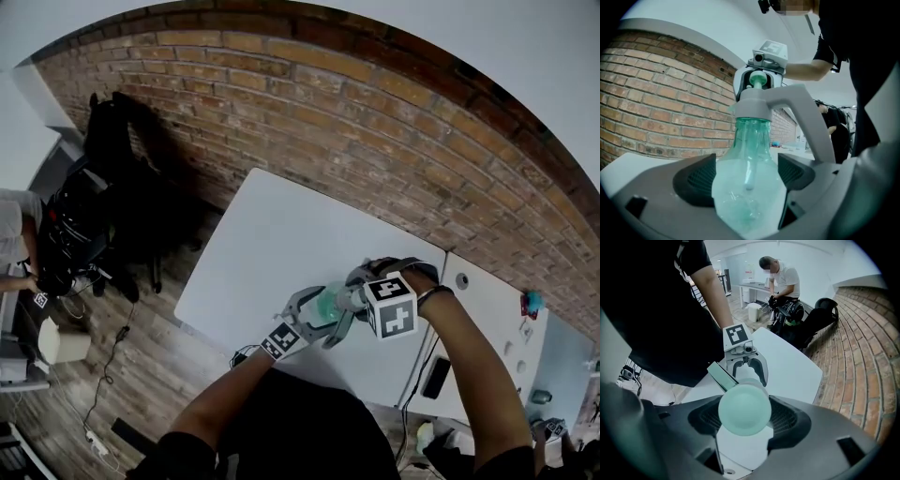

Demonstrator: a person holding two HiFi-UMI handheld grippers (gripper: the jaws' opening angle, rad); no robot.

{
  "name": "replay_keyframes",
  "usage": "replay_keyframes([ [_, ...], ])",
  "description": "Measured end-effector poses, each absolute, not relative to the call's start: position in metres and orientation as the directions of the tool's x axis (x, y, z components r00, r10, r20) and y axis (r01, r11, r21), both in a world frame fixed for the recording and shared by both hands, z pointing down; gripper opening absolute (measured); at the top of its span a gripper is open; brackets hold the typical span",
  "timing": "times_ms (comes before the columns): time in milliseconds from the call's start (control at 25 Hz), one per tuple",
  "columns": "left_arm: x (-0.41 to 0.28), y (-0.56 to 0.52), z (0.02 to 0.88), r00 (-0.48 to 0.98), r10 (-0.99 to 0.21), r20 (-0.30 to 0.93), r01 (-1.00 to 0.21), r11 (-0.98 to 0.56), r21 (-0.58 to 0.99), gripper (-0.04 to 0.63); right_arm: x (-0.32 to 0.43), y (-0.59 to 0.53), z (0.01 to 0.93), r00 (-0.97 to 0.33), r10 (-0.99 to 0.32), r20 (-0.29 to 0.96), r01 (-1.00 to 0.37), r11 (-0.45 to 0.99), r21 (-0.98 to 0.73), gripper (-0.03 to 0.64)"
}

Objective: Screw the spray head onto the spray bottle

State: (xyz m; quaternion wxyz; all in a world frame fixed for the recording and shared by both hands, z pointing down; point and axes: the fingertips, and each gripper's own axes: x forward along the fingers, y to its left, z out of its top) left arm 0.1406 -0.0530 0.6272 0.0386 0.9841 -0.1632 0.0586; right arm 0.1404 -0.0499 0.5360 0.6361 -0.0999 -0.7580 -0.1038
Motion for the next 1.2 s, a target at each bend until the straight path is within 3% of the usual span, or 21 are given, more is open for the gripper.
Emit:
replay_keyframes([
  [520,0.127,-0.036,0.674,0.944,-0.263,0.199,-0.274,-0.961,0.026,0.457,0.137,-0.047,0.537,-0.146,0.007,0.989,0.269,0.963,0.033,0.267],
  [1200,0.135,-0.044,0.680,0.957,-0.257,0.132,-0.266,-0.962,0.058,0.471,0.137,-0.049,0.537,-0.207,-0.004,0.978,0.136,0.990,0.033,0.268],
])
